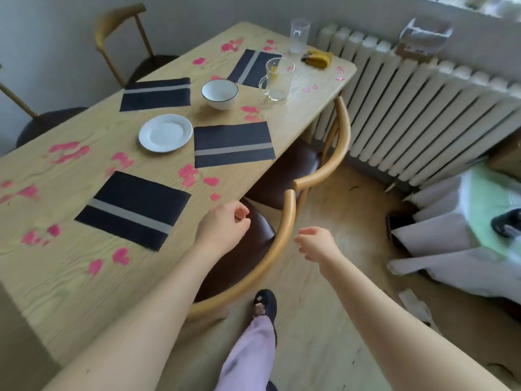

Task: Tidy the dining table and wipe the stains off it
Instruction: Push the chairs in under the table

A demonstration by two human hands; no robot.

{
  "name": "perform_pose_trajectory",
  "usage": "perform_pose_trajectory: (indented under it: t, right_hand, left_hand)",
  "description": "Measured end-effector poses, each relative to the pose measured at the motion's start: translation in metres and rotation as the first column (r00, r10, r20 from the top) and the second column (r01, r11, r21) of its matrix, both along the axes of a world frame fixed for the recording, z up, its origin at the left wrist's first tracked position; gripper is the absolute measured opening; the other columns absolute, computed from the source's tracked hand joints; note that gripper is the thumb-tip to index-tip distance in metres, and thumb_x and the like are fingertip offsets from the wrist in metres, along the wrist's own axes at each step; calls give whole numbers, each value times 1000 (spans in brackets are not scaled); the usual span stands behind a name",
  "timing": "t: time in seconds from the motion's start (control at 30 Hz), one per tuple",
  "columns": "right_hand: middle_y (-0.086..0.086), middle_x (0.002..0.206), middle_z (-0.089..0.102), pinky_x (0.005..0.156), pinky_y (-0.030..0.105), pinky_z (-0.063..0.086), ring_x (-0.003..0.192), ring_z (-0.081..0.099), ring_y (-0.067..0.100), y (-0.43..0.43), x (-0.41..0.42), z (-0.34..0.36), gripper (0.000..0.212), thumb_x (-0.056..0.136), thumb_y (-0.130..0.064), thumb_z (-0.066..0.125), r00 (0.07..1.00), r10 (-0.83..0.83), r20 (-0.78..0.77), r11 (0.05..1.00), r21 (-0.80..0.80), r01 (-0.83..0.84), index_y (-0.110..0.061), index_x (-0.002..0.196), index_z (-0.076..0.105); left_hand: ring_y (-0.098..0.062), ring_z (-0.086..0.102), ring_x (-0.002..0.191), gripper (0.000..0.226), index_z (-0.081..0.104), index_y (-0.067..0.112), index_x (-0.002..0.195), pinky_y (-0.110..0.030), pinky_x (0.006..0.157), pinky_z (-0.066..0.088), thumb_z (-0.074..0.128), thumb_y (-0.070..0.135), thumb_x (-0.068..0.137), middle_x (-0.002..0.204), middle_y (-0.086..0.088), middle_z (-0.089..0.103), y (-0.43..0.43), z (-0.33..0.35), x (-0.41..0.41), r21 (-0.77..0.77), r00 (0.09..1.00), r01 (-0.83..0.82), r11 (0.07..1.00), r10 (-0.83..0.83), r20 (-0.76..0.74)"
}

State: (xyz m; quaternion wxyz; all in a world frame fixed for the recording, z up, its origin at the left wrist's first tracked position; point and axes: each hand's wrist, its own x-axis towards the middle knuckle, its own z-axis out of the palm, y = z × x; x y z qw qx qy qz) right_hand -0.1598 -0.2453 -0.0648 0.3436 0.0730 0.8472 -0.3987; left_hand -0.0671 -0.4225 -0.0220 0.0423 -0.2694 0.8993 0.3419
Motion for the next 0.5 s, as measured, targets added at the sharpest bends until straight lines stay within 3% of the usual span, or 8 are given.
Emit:
perform_pose_trajectory:
  t: [0.07,0.13,0.23,0.37,0.43,0.5]
  right_hand:
    - [4,83,60,79,34,54,88,63,24,-4,39,-19,4,88,-17,57,991,23,133,999,38,-28,-17,91,59]
    - [6,84,56,67,31,50,84,64,26,-12,77,-35,22,89,-20,55,956,2,294,999,39,-14,-11,109,56]
    - [14,116,56,68,31,57,91,67,27,-35,106,-54,57,91,-32,58,890,-60,452,996,-28,81,-11,138,33]
    - [15,126,53,68,35,60,90,67,29,-66,116,-80,95,88,-38,64,896,-167,412,984,13,177,-14,151,-3]
    - [17,124,55,72,36,60,92,68,32,-74,119,-94,100,89,-33,63,926,-183,330,983,81,165,-13,150,-13]
    - [18,124,56,79,39,59,95,67,33,-77,120,-102,97,89,-27,61,947,-177,269,979,144,142,-12,151,-12]
  left_hand:
    - [-14,59,101,24,61,25,114,-31,84,51,56,30,91,110,6,65,10,-13,28,-2,999,-2,1000,2,51]
    - [-14,59,101,24,62,25,114,-31,85,51,55,28,91,110,7,65,15,-26,52,4,996,-10,1000,9,86]
    - [-14,60,101,24,63,26,113,-36,88,51,56,27,89,110,7,66,14,-39,65,-11,994,10,1000,-9,105]
    - [-13,60,101,26,61,26,116,-35,86,53,55,28,90,112,8,63,2,-53,68,-34,994,33,999,-30,105]
    - [-13,60,101,25,61,27,115,-36,86,53,55,28,90,113,9,62,-6,-59,67,-28,994,33,999,-30,106]
    - [-12,60,100,24,60,28,114,-36,86,52,55,28,90,114,10,61,-10,-63,65,-20,993,45,999,-42,107]
